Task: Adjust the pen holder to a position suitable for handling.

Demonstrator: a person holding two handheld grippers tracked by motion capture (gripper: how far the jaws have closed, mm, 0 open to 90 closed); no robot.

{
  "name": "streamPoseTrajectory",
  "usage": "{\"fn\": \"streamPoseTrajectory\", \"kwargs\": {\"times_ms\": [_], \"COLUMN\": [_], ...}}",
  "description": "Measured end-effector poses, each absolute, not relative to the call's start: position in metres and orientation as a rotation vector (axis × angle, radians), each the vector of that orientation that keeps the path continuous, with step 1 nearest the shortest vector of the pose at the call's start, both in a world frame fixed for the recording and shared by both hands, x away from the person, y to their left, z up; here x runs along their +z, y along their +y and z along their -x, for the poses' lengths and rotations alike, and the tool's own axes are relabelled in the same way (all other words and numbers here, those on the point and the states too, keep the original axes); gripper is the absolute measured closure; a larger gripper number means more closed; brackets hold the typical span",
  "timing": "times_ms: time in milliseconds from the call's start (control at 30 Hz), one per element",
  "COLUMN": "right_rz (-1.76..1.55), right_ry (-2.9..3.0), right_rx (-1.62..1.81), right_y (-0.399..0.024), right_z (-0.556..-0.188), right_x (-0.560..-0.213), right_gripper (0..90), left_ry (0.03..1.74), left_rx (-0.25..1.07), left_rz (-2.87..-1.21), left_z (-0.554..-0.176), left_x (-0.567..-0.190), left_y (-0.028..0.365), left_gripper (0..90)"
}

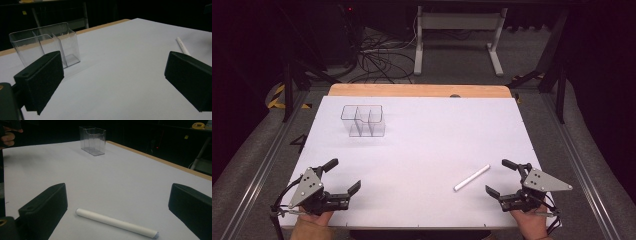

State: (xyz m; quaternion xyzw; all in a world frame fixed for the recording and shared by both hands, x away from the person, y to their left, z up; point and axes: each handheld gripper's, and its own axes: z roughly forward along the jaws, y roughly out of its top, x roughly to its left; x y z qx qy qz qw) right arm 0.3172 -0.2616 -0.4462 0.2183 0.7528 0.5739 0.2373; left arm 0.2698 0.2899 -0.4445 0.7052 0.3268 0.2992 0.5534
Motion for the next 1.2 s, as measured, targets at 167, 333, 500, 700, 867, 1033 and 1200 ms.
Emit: {"fn": "streamPoseTrajectory", "kwargs": {"times_ms": [167,333,500,700,867,1033,1200], "right_rz": [-0.599,-0.598,-0.602,-0.604,-0.608,-0.606,-0.614], "right_ry": [2.074,2.076,2.082,2.089,2.103,2.107,2.109], "right_rx": [1.571,1.577,1.586,1.585,1.578,1.587,1.594], "right_y": [-0.26,-0.26,-0.26,-0.26,-0.258,-0.258,-0.258], "right_z": [-0.317,-0.318,-0.318,-0.319,-0.32,-0.321,-0.321], "right_x": [-0.447,-0.449,-0.449,-0.451,-0.451,-0.452,-0.453], "right_gripper": [3.0,3.8,4.8,5.9,6.1,6.2,6.2], "left_ry": [0.774,0.746,0.742,0.777,0.778,0.776,0.788], "left_rx": [0.696,0.687,0.687,0.631,0.631,0.607,0.582], "left_rz": [-1.673,-1.684,-1.69,-1.674,-1.685,-1.682,-1.694], "left_z": [-0.271,-0.271,-0.271,-0.271,-0.272,-0.277,-0.283], "left_x": [-0.445,-0.443,-0.442,-0.44,-0.434,-0.428,-0.424], "left_y": [0.29,0.29,0.289,0.288,0.287,0.287,0.289], "left_gripper": [3.1,3.0,3.1,6.6,8.4,8.4,8.4]}}
